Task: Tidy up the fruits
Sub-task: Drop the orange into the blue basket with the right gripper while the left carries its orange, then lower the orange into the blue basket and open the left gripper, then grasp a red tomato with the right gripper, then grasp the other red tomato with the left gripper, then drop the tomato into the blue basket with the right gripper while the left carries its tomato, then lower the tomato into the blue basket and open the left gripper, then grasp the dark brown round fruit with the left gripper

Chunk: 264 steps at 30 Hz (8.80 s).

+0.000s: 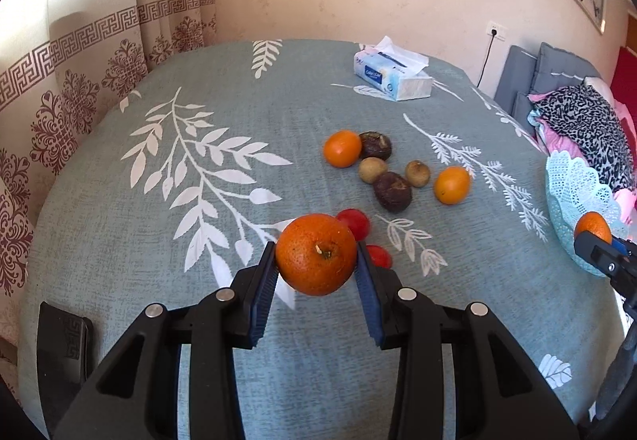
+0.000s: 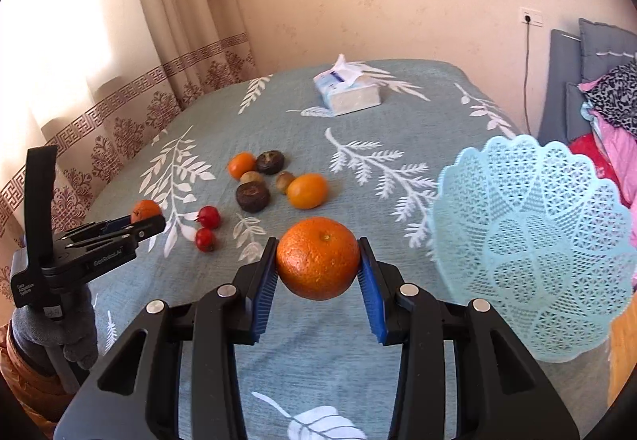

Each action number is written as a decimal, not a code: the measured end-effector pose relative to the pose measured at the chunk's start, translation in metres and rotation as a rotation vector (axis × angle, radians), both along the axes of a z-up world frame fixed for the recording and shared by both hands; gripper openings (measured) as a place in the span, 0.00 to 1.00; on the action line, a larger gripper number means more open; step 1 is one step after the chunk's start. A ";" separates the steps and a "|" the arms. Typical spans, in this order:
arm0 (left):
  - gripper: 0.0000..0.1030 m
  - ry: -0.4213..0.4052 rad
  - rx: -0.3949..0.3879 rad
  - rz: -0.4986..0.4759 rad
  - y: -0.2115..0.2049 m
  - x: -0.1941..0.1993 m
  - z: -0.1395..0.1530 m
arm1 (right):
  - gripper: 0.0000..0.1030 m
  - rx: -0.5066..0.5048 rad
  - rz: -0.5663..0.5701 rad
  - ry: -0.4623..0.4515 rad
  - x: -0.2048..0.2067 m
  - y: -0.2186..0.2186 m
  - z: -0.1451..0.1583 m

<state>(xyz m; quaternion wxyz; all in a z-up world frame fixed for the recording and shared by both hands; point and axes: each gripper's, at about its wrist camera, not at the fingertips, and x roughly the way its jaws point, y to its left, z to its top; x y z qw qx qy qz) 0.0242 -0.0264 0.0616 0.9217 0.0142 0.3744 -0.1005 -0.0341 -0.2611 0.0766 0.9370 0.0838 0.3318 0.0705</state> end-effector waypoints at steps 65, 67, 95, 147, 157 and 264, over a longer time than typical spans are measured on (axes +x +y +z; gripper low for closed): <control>0.89 -0.099 0.001 -0.350 -0.169 -0.020 0.032 | 0.63 -0.003 -0.319 -0.109 -0.042 -0.104 0.016; 0.89 -0.102 0.000 -0.306 -0.151 -0.016 0.030 | 0.63 -0.007 -0.281 -0.112 -0.037 -0.089 0.017; 0.89 -0.047 0.029 0.227 0.045 0.032 -0.002 | 0.63 -0.064 0.240 0.100 0.046 0.115 -0.030; 0.53 0.094 0.013 -0.019 -0.029 0.064 -0.042 | 0.26 0.009 0.077 0.154 0.054 0.058 -0.045; 0.29 0.075 -0.099 -0.061 -0.013 0.053 -0.043 | 0.26 0.001 0.048 0.170 0.052 0.060 -0.045; 0.82 0.049 0.013 0.020 -0.076 0.096 -0.033 | 0.45 0.027 -0.134 0.007 0.031 0.001 -0.014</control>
